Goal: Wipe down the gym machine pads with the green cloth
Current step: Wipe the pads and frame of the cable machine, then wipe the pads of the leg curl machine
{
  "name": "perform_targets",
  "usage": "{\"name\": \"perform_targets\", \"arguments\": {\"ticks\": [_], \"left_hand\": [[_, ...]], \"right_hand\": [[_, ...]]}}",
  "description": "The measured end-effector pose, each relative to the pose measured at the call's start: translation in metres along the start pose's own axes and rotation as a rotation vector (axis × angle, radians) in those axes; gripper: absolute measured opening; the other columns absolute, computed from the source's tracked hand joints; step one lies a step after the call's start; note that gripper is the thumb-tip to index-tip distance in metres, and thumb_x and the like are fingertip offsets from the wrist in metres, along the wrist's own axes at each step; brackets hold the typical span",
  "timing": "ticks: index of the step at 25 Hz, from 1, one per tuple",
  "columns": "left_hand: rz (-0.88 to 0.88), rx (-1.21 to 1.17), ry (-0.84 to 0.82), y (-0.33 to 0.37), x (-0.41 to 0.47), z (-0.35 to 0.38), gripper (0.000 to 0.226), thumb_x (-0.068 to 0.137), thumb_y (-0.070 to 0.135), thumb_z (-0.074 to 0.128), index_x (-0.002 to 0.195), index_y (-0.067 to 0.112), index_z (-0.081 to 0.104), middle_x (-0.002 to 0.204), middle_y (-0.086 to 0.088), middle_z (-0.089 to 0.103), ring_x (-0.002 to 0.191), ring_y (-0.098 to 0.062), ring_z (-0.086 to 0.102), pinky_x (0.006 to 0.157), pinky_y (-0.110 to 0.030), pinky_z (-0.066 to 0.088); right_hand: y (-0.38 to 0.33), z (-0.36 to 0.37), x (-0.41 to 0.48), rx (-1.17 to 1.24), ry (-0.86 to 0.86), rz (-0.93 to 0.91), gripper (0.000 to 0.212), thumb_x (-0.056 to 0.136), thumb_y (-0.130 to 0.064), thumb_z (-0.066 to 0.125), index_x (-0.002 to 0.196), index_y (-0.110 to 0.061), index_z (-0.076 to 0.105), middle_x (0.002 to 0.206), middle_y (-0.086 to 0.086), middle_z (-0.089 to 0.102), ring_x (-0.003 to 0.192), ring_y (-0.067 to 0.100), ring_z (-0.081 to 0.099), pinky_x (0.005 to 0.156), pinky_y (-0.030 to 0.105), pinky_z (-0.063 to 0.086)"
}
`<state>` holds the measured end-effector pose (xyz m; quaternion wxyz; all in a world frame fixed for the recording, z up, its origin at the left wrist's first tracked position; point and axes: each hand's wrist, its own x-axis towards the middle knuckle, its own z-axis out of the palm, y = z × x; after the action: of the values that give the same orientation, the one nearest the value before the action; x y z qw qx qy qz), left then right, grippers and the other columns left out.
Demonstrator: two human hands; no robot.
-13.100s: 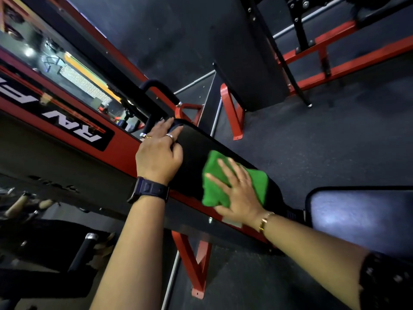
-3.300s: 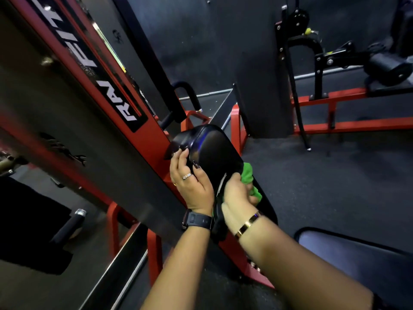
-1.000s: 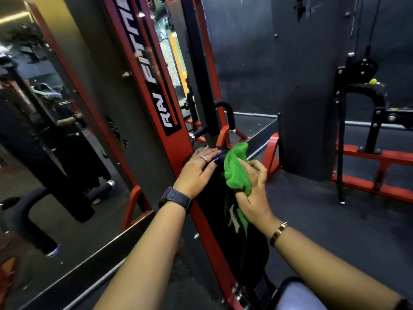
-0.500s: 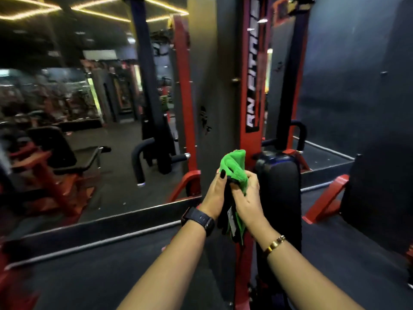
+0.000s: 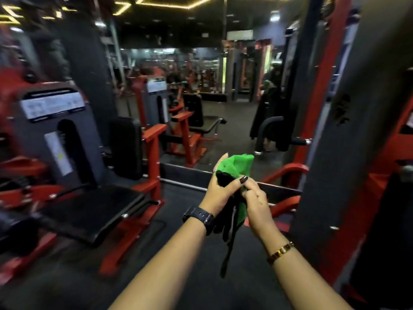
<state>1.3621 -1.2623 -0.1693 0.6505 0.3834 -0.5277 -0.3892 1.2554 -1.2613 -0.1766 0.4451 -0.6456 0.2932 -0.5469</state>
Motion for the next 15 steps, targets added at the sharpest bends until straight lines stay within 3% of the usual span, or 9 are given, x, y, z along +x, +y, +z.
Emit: {"name": "perform_targets", "arguments": {"ticks": [3, 6, 8, 10, 13, 15], "left_hand": [[0.011, -0.021, 0.114, 0.017, -0.023, -0.048, 0.076, 0.068, 0.009, 0.068, 0.137, 0.013, 0.034, 0.117, 0.0, 0.058, 0.1, 0.001, 0.06, 0.085, -0.015, 0.047], [-0.029, -0.164, 0.296, 0.029, -0.034, -0.086, 0.061, 0.067, 0.009, 0.06, 0.127, 0.013, 0.045, 0.099, 0.0, 0.066, 0.088, -0.007, 0.065, 0.076, -0.02, 0.051], [-0.085, -0.22, 0.409, 0.034, -0.034, -0.103, 0.048, 0.064, 0.015, 0.061, 0.112, 0.012, 0.059, 0.095, -0.009, 0.065, 0.089, -0.019, 0.064, 0.082, -0.032, 0.052], [-0.124, -0.22, 0.488, 0.043, -0.031, -0.108, 0.031, 0.059, 0.021, 0.063, 0.085, 0.006, 0.067, 0.085, -0.016, 0.065, 0.083, -0.024, 0.063, 0.081, -0.033, 0.051], [-0.14, -0.174, 0.579, 0.047, -0.026, -0.111, 0.02, 0.061, 0.019, 0.05, 0.07, 0.005, 0.061, 0.058, -0.002, 0.066, 0.055, -0.011, 0.063, 0.057, -0.018, 0.052], [-0.17, -0.092, 0.643, 0.041, -0.019, -0.121, 0.02, 0.056, 0.023, 0.058, 0.068, 0.009, 0.065, 0.065, -0.003, 0.067, 0.061, -0.011, 0.063, 0.063, -0.021, 0.052]], "right_hand": [[0.003, 0.04, -0.002, -0.064, -0.225, -0.039, 0.041, 0.07, -0.004, 0.039, 0.104, -0.007, 0.062, 0.114, 0.0, 0.055, 0.106, -0.01, 0.05, 0.098, 0.013, 0.037], [0.007, 0.07, 0.008, -0.111, -0.137, -0.141, 0.035, 0.075, 0.001, 0.044, 0.092, -0.018, 0.068, 0.102, -0.001, 0.058, 0.099, 0.002, 0.056, 0.093, 0.029, 0.048], [0.008, 0.079, 0.025, -0.116, -0.033, -0.091, 0.029, 0.085, -0.002, 0.058, 0.11, -0.017, 0.063, 0.114, 0.0, 0.049, 0.103, 0.011, 0.053, 0.083, 0.011, 0.046], [0.009, 0.082, 0.047, -0.048, -0.104, 0.096, 0.044, 0.087, -0.016, 0.065, 0.127, -0.017, 0.048, 0.126, 0.003, 0.044, 0.103, 0.011, 0.05, 0.076, 0.006, 0.042], [0.022, 0.089, 0.067, 0.108, -0.321, 0.253, 0.012, 0.094, -0.026, 0.055, 0.106, -0.026, 0.054, 0.111, 0.006, 0.062, 0.087, 0.005, 0.059, 0.074, 0.02, 0.047], [0.035, 0.096, 0.07, 0.078, -0.275, 0.179, 0.004, 0.094, -0.029, 0.054, 0.091, -0.029, 0.055, 0.096, 0.002, 0.065, 0.084, 0.011, 0.061, 0.072, 0.03, 0.048]]}}
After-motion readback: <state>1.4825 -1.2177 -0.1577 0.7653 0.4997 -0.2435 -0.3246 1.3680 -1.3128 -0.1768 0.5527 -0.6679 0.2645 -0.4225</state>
